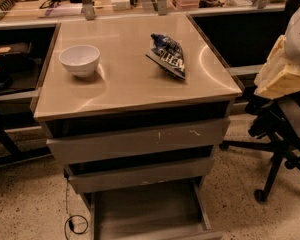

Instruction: Close bottom drawer

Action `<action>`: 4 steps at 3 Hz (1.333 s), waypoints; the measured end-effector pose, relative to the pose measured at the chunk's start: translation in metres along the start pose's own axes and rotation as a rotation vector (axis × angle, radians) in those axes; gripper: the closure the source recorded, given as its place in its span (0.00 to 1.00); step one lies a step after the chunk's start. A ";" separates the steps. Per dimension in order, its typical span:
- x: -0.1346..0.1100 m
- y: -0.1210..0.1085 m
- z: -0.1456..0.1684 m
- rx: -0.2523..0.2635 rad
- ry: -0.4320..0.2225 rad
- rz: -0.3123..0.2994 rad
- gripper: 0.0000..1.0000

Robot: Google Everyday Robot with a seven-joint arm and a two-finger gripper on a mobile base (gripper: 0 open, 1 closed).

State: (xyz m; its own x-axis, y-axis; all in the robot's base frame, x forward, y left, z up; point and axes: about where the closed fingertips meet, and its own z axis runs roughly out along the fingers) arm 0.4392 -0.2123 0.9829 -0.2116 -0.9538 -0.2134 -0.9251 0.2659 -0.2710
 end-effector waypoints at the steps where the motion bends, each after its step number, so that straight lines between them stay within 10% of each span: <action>1: 0.000 0.000 0.000 0.000 0.000 0.000 0.89; 4: 0.039 0.089 0.096 -0.096 0.053 0.048 1.00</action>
Offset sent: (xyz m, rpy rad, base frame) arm -0.0310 -0.0036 -0.0513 -0.0185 0.0753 -0.0393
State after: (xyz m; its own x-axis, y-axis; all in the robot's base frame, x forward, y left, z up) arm 0.3789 -0.2119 0.8601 -0.2706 -0.9469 -0.1737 -0.9387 0.2996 -0.1704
